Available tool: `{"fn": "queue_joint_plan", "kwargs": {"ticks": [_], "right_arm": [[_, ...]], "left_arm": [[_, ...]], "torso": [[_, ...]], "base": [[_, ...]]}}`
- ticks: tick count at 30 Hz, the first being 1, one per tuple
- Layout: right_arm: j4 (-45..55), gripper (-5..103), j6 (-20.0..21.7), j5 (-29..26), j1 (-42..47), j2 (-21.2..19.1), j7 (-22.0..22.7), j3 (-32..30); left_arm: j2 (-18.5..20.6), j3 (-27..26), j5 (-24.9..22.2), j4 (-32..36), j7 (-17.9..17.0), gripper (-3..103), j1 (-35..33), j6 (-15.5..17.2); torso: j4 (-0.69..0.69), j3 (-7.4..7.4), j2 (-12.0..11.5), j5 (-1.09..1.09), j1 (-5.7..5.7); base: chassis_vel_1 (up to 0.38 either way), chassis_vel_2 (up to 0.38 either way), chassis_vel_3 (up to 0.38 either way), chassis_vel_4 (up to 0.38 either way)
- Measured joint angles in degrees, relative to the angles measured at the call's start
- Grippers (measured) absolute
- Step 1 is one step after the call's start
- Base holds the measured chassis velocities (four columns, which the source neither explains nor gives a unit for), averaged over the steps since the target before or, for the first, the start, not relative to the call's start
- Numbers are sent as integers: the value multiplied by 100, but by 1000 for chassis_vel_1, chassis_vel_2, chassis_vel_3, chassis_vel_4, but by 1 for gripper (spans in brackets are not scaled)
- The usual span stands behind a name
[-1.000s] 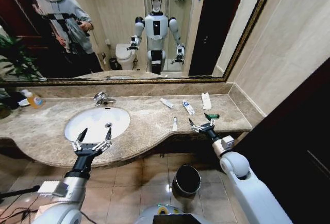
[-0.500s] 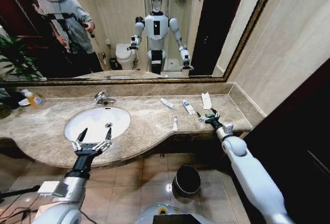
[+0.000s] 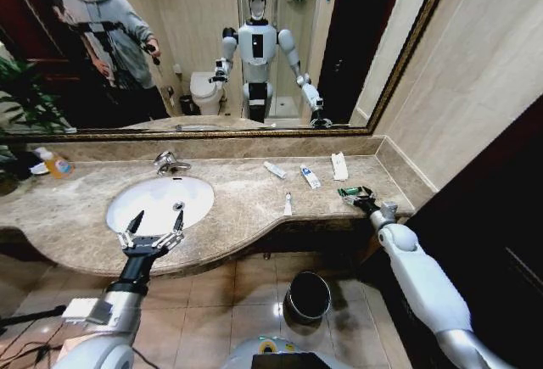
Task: Pick up the trash from the sink and place it in the trash bin.
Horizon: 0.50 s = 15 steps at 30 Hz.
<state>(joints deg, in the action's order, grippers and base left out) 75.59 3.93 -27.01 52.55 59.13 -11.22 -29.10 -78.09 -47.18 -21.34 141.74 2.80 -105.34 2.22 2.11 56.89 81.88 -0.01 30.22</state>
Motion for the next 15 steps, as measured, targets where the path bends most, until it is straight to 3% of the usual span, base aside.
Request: {"fn": "queue_joint_plan", "kwargs": {"ticks": [3,9,14,15], "right_arm": [[40,103,24,19,26,26,-10,2],[69,95,34,105,25,99,-5,7],[56,74,-146,104,-23,192,42,3],[56,74,-146,104,-23,192,42,3]], "left_arm": [[0,0,0,0,0,100,0,0],[0,0,0,0,0,100,0,0],[0,0,0,0,0,100,0,0],[0,0,0,0,0,100,0,0]], "torso": [[0,0,0,0,0],[0,1,0,2,0],[0,2,0,3,0],[0,2,0,3,0]], "base": [[0,0,0,0],[0,0,0,0],[0,0,0,0],[0,0,0,0]]}}
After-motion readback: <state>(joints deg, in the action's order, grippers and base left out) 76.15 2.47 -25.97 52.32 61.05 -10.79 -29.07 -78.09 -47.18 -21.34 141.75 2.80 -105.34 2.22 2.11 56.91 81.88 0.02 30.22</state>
